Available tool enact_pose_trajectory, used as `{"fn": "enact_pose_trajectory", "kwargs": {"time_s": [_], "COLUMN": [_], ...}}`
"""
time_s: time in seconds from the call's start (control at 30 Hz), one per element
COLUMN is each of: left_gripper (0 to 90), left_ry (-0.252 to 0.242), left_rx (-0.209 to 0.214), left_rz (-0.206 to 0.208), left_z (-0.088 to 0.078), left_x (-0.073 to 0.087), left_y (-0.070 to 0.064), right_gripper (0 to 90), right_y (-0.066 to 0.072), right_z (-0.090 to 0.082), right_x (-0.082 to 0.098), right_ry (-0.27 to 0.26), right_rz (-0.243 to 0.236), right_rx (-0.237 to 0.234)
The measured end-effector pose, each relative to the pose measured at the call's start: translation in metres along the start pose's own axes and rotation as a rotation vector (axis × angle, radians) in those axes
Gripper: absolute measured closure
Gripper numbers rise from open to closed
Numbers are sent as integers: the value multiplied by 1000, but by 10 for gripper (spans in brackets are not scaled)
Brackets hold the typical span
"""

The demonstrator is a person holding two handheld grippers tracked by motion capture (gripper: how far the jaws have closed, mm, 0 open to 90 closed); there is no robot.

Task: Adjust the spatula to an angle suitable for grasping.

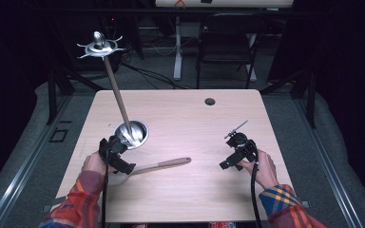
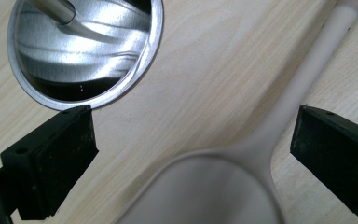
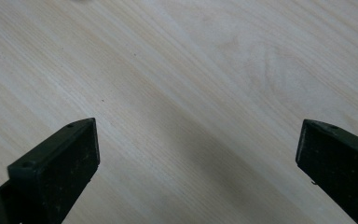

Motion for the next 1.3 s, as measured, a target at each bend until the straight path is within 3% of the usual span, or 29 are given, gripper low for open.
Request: {"fn": "enact_pose_trajectory", "kwargs": {"time_s": [0.33,0.37,0.43,0.57,0.87,0.9,0.93,1.07,1.3], "left_gripper": [1,1,1,1,1,1,1,1,2], "left_ry": [-7,-7,-11,-13,-2,-1,-16,-14,8], "left_rx": [28,35,37,51,58,67,107,116,117], "left_rz": [4,4,4,4,19,11,1,-4,26], "left_z": [0,0,1,0,1,1,2,3,5], "left_x": [-1,-1,-1,-1,-5,-5,-6,-7,-14], "left_y": [-1,-1,-2,-3,-8,-9,-9,-9,-21], "right_gripper": [0,0,0,0,0,0,0,0,0], "right_y": [1,4,2,4,4,5,5,5,6], "right_z": [2,6,4,6,8,8,8,8,8], "right_x": [-1,-3,0,1,0,0,0,0,0], "right_ry": [7,-42,4,27,31,33,36,38,46], "right_rz": [-6,32,4,-4,-14,-19,-21,-21,-26], "right_rx": [-6,-19,-3,-11,-13,-19,-15,-15,-15]}}
Point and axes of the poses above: each handheld gripper's, and its own axes: z roughly forward along the jaws, x roughly out of its underside, y roughly to its left, the point moved 7 cm from there along z, roughly forward along the jaws, and after that the axes turned 11 degrees about y, right-handed, at the moved point
